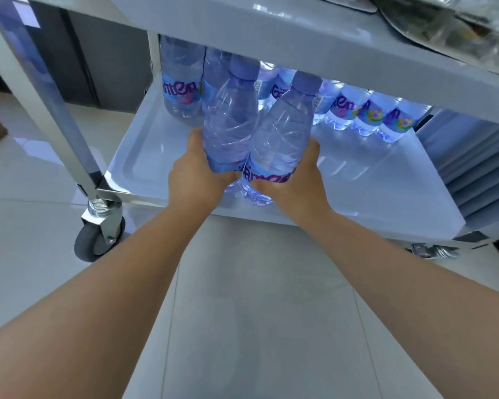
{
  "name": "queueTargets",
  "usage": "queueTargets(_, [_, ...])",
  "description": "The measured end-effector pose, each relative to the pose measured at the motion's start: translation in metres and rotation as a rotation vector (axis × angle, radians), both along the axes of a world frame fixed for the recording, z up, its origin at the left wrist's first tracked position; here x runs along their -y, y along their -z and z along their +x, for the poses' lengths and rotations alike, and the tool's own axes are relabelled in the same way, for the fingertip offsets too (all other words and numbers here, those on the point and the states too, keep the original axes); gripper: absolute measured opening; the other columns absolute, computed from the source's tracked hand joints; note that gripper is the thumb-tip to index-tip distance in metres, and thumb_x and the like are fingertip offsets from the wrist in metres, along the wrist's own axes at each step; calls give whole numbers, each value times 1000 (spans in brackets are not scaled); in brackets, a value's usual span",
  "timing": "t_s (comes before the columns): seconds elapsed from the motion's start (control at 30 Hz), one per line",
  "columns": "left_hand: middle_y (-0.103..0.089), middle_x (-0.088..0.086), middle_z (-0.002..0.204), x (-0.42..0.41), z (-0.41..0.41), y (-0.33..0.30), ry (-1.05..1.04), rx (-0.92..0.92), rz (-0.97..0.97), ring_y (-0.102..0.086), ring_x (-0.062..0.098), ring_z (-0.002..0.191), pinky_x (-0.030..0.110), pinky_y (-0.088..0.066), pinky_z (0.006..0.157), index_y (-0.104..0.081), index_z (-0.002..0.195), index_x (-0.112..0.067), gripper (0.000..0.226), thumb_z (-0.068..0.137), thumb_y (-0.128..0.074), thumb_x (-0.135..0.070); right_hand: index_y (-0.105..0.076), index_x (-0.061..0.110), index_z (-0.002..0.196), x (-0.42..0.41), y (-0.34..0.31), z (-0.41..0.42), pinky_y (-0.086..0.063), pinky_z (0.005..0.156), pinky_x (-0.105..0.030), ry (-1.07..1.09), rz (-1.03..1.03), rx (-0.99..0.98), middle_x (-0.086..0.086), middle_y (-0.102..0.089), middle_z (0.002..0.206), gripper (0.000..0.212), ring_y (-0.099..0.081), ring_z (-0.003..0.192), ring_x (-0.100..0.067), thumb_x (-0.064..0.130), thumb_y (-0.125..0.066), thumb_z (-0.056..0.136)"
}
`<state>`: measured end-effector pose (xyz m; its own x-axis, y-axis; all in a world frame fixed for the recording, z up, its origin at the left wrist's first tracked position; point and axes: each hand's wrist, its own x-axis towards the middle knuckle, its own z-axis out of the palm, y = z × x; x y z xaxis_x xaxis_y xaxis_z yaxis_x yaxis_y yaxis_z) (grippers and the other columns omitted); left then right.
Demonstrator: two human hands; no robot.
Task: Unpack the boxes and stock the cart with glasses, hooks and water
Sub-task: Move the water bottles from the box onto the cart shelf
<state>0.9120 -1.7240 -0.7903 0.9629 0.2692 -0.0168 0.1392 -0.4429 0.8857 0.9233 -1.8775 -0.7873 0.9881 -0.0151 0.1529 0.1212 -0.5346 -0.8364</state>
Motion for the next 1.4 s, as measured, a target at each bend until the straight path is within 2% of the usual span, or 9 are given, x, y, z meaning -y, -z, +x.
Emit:
queueTargets(0.13, [-62, 4, 116, 19, 15, 5, 46, 23, 18, -57, 28, 106, 32, -45, 83, -34, 137, -25, 77, 74, -78, -26, -27, 13, 132, 25, 4, 11, -43, 69, -11, 46, -29, 43, 15, -52, 102, 87, -55, 91, -9, 15, -83, 66])
queueTargets(0.23, [-62, 4, 116, 37, 33, 9, 65, 38, 30, -58, 27, 103, 28, -42, 78, -34, 138, -24, 77, 75, -77, -26, -17, 13, 142, 37, 9, 25, -46, 82, -23, 83, -36, 42, 6, -53, 119, 99, -57, 98, -13, 16, -82, 68])
queueTargets(0.3, [-61, 3, 117, 47, 44, 13, 58, 40, 25, -58, 25, 104, 26, -40, 77, -37, 135, -20, 73, 75, -78, -26, -15, 14, 144, 44, 13, 34, -45, 82, -20, 110, -21, 35, 3, -52, 123, 99, -56, 100, -13, 17, -81, 70])
queueTargets(0.4, [-60, 3, 116, 55, 56, 20, 16, 40, 2, -57, 24, 106, 23, -39, 74, -45, 124, -10, 61, 75, -78, -27, -40, 10, 122, 50, 25, 46, -37, 68, -15, 179, -16, 50, -3, -56, 113, 65, -56, 98, -18, 17, -79, 71])
queueTargets(0.5, [-59, 3, 118, 60, 70, 25, -20, 64, 20, -55, 21, 106, 18, -34, 71, -47, 120, -9, 57, 75, -77, -28, -49, 6, 111, 51, 36, 61, -33, 72, -17, 220, -38, 58, -10, -57, 110, 50, -54, 101, -23, 21, -78, 73])
queueTargets(0.77, [-61, -3, 113, 65, 105, 31, -63, 107, 38, -58, 18, 101, 24, -40, 77, -51, 118, -18, 50, 77, -72, -35, -53, 15, 118, 51, 37, 99, -36, 76, -17, 206, -26, 71, -6, -58, 113, 54, -54, 96, -15, 31, -78, 73])
queueTargets(0.97, [-59, 5, 111, 70, 125, 31, -125, 98, 54, -57, 26, 101, 34, -45, 81, -43, 112, -9, 53, 77, -74, -34, -48, 6, 114, 49, 38, 118, -33, 71, -16, 260, -1, 57, 0, -54, 102, 51, -52, 90, -17, 25, -76, 77])
queueTargets(1.27, [-42, 9, 129, 81, 144, 36, -233, 110, 11, -48, 24, 114, 23, -32, 76, -40, 123, -3, 69, 75, -76, -37, -48, 7, 112, 42, 44, 137, -36, 75, -20, 329, 35, 81, -6, -60, 110, 46, -56, 99, -21, 24, -74, 78])
queueTargets(1.4, [-42, 9, 131, 85, 150, 35, -244, 113, -1, -45, 25, 118, 27, -37, 86, -38, 124, -3, 70, 75, -76, -36, -48, 9, 113, 40, 45, 145, -38, 78, -22, 339, 41, 83, -7, -60, 111, 47, -57, 100, -22, 25, -74, 78])
